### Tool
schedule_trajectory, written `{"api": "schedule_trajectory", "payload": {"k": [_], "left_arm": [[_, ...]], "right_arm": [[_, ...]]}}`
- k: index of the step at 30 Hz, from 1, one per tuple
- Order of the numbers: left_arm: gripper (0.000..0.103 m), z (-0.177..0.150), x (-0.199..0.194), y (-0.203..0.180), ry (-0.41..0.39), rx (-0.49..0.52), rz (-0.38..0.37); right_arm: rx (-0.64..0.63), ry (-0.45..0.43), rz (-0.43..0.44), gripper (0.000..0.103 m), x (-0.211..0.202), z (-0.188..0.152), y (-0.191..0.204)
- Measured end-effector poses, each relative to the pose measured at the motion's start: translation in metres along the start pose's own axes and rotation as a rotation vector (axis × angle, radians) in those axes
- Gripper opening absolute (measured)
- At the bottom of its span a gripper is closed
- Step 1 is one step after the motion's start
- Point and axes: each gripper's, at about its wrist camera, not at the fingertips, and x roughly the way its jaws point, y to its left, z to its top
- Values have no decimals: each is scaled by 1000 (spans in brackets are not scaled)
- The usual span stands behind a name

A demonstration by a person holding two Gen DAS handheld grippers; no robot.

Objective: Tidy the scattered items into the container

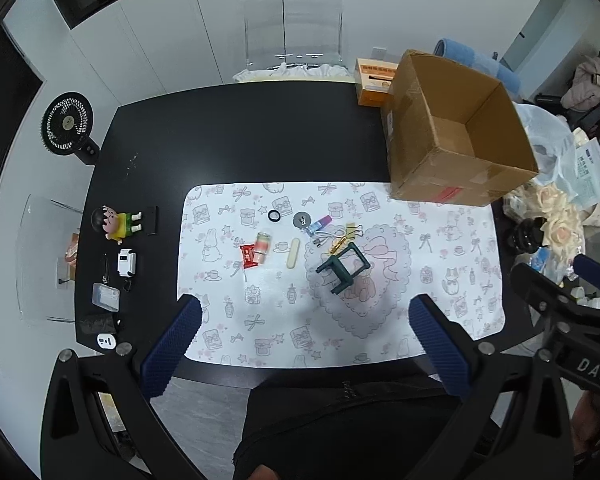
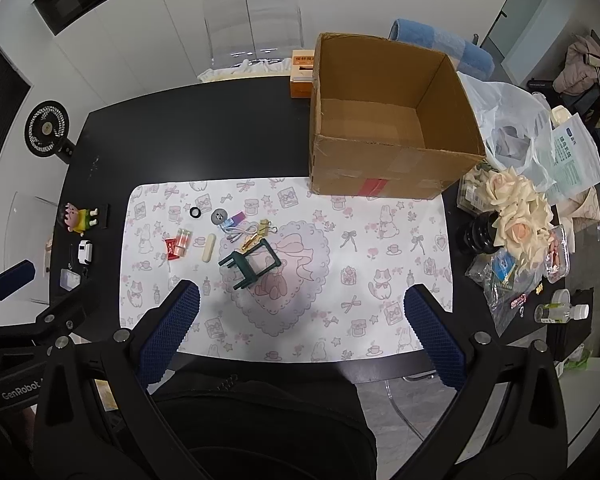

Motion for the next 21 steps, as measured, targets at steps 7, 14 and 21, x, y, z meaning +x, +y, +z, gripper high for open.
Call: {"api": "schedule_trajectory", "payload": {"k": [7,14,21], "left_arm": [[103,-1,-5,23,1,-16,-34],[103,-5,-10,27,-16,-31,3],[103,-6,-10,29,-19,-37,12]], "right_arm": [[-10,-12,-16,103,-5,-3,4],[-18,-14,-11,103,-3,-2,2],[-22,-18,-10,103,-5,0,4]]}}
